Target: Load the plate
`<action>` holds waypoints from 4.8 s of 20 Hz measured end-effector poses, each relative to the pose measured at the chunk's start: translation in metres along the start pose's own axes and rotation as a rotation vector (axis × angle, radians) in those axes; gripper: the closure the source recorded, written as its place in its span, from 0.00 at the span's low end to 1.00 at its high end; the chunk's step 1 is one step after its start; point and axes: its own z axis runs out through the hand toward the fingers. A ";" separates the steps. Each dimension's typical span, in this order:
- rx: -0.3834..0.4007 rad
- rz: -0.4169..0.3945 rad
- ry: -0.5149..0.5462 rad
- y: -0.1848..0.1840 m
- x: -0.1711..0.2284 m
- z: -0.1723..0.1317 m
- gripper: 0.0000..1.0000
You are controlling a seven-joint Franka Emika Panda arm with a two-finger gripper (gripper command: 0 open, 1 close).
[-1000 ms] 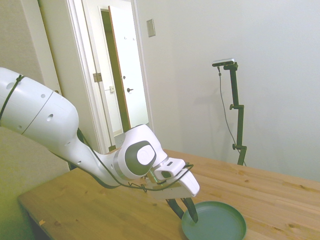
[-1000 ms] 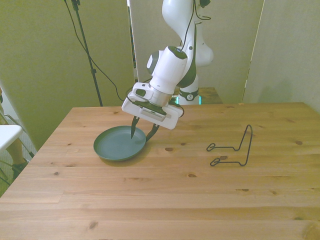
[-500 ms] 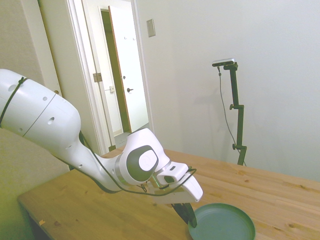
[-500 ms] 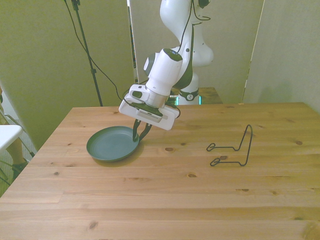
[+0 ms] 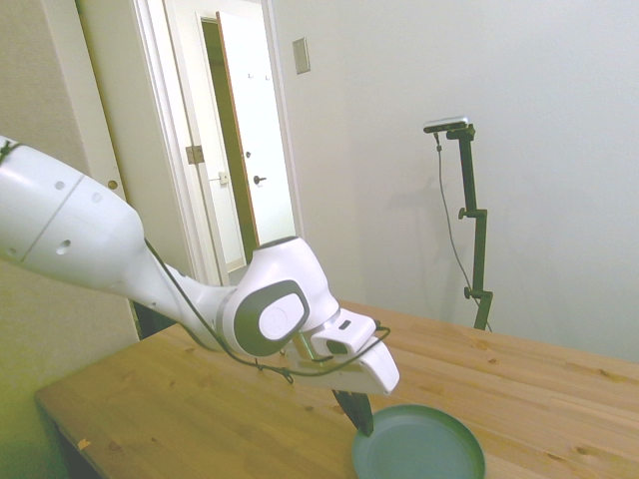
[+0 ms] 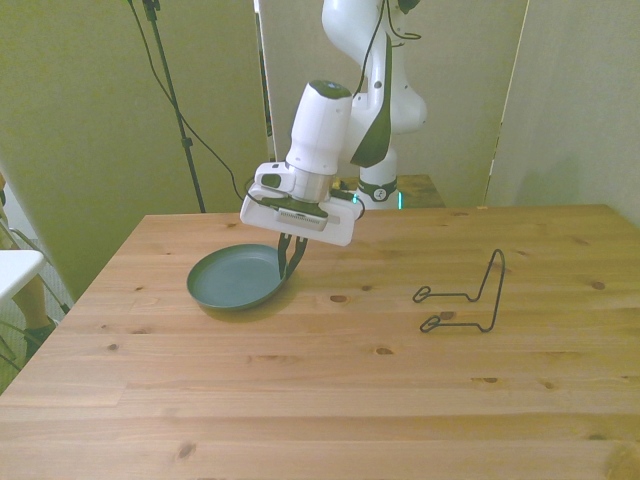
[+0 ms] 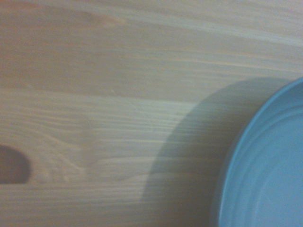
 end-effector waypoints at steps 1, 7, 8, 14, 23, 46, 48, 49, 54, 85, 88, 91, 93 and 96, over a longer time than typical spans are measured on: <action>0.025 0.003 -0.014 -0.002 0.000 -0.016 1.00; 0.199 -0.008 -0.097 -0.027 -0.009 -0.129 1.00; 0.229 -0.012 -0.107 -0.034 -0.010 -0.149 1.00; 0.418 -0.075 -0.230 -0.089 -0.017 -0.238 1.00; 0.575 -0.190 -0.453 -0.152 -0.032 -0.250 1.00; 0.761 -0.147 -0.485 -0.169 -0.062 -0.167 1.00; 0.768 -0.139 -0.484 -0.171 -0.065 -0.162 1.00; 0.774 -0.135 -0.482 -0.171 -0.065 -0.160 1.00; 0.796 -0.123 -0.478 -0.170 -0.067 -0.151 1.00; 0.828 -0.108 -0.479 -0.158 -0.071 -0.120 0.00; 0.830 -0.108 -0.476 -0.158 -0.070 -0.121 0.00; 0.833 -0.109 -0.472 -0.159 -0.068 -0.124 0.00; 0.835 -0.109 -0.471 -0.159 -0.068 -0.125 0.00; 0.837 -0.111 -0.468 -0.160 -0.067 -0.127 0.00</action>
